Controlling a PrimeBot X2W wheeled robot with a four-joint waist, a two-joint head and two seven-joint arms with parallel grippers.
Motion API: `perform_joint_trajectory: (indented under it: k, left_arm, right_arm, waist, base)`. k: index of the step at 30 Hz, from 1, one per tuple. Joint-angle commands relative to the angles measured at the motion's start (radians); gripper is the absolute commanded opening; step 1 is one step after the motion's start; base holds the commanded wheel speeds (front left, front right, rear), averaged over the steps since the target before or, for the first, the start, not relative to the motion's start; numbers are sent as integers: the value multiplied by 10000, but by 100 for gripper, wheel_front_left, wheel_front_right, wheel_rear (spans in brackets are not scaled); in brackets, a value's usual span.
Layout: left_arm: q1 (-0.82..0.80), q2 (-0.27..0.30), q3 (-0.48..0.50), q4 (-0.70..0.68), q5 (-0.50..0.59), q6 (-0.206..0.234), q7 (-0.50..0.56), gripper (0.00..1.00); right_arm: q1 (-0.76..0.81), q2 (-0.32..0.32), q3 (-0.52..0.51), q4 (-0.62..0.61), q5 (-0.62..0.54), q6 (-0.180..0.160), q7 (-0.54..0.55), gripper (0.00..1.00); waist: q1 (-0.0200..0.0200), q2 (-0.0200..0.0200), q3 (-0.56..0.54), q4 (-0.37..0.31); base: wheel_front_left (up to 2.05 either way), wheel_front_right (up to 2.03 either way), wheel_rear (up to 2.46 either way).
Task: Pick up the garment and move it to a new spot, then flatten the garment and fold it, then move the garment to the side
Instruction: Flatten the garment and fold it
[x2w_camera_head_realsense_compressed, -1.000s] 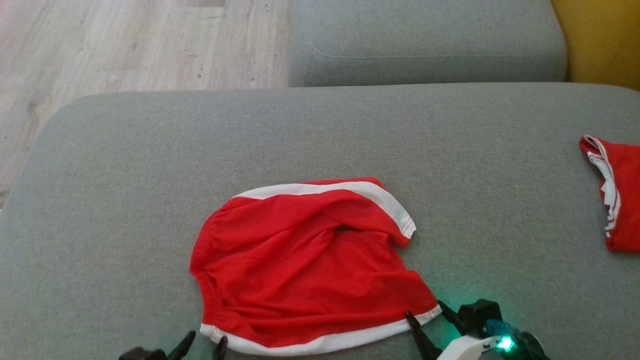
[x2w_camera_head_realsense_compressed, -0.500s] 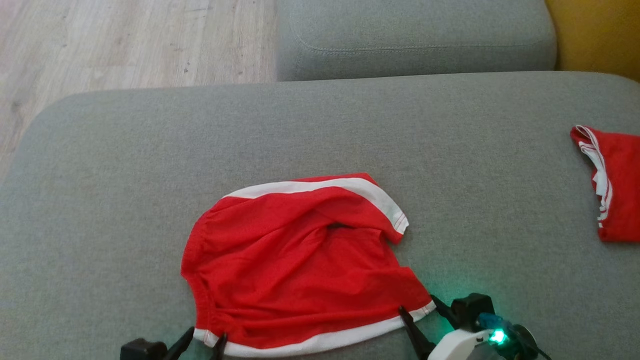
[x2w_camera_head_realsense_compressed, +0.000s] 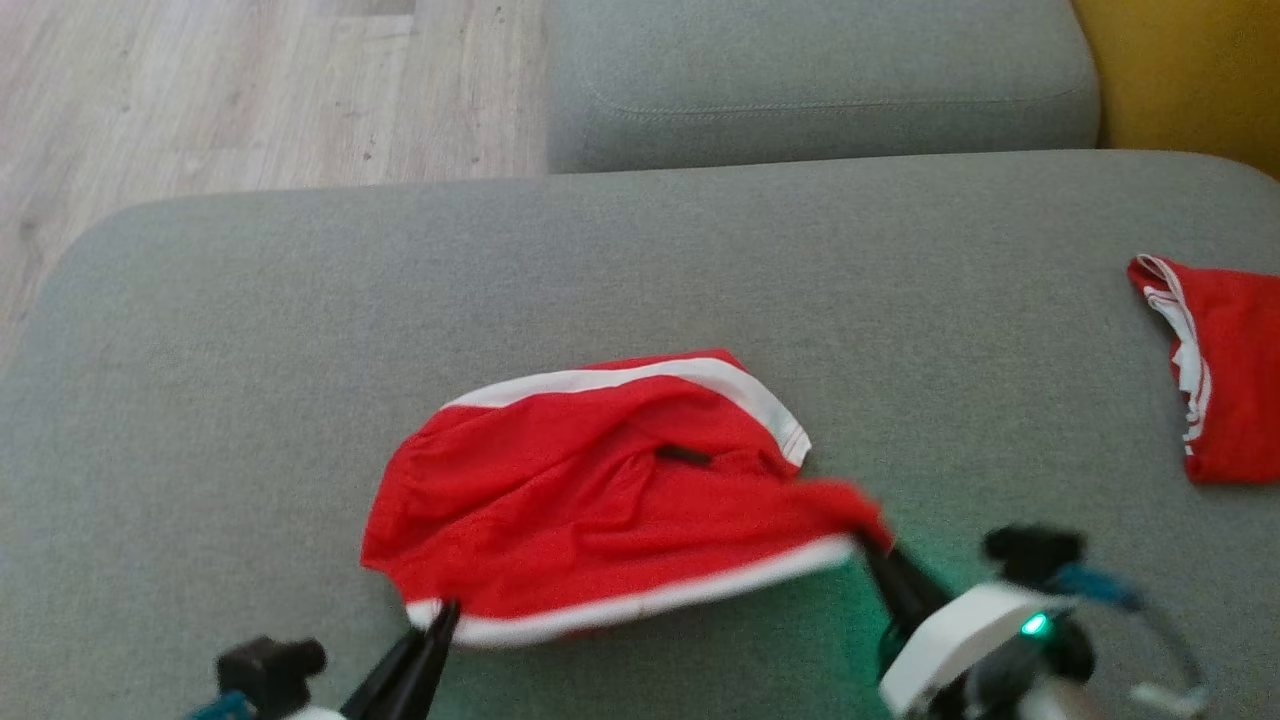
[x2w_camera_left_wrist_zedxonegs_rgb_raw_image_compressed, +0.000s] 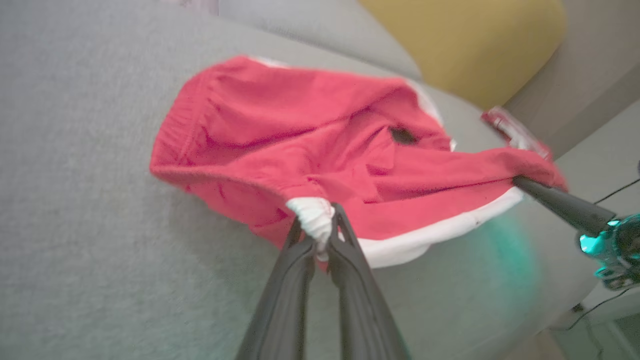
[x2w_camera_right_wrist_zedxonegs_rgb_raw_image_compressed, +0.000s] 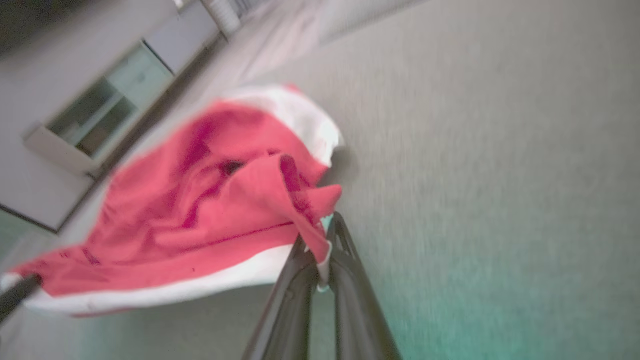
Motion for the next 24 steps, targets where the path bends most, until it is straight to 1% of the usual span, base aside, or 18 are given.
perform_joint_trajectory:
  k: [1, 4, 5, 8, 9, 12, 15, 17, 20, 23, 24]
  left_arm:
    - [-87, 371, 692, -1340, -674, -57, 60, 0]
    - [247, 676, 1097, -3295, -1441, -3, 405, 0]
    - [247, 676, 1097, -3295, -1441, -3, 405, 0]
    - [383, 945, 1414, -5393, -2019, 146, 786, 0]
    - [332, 983, 1509, -6096, -2204, 216, 913, 0]
    - [-128, 1023, 1686, -7892, -2710, 448, 1407, 0]
    - [-1092, 1016, 1721, -8884, -3068, 751, 2116, 0]
    - [-2051, 986, 1728, -9074, -3312, 961, 2700, 0]
    - [-3861, 867, 1753, -8778, -3664, 1254, 3617, 0]
    - [-5925, 751, 1876, -7635, -3621, 1570, 4365, 0]
    - [-7302, 574, 1908, -6512, -3415, 1691, 4633, 0]
  right_arm:
    - [-30, -345, -155, -1547, 988, -7, 250, 0]
    - [445, -1008, -589, -3762, 2299, -7, 915, 0]
    - [445, -1008, -589, -3762, 2299, -7, 915, 0]
    - [943, -1516, -1364, -6007, 3380, -7, 1661, 0]
    - [1055, -1592, -1662, -6740, 3708, -7, 1898, 0]
    - [1099, -1609, -2634, -8655, 4488, -7, 2618, 0]
    - [618, -1316, -3492, -9836, 5038, -7, 3537, 0]
    - [28, -894, -4057, -10082, 5255, -7, 4278, 0]
    - [-1270, -237, -4723, -9924, 5135, -7, 5586, 0]
    - [-3097, 117, -5231, -9184, 4457, -7, 6761, 0]
    - [-4566, 188, -5546, -8292, 3916, -7, 7200, 0]
  waist:
    - [-1, 0, -72, -88]
    - [-1, 0, -106, -222]
    - [-1, 0, -106, -222]
    - [-1, 0, -77, -391]
    - [-1, 0, -41, -458]
    - [-1, 0, 163, -689]
    - [-1, 0, 493, -892]
    - [-1, 0, 791, -1001]
    - [-1, 0, 1363, -1063]
    - [-1, 0, 2072, -1072]
    - [-1, 0, 2601, -1062]
  base:
    - [0, 0, 0]
    - [0, 0, 0]
    - [0, 0, 0]
    - [0, 0, 0]
    - [0, 0, 0]
    - [0, 0, 0]
    - [0, 0, 0]
    - [0, 0, 0]
    - [0, 0, 0]
    - [0, 0, 0]
    - [0, 0, 0]
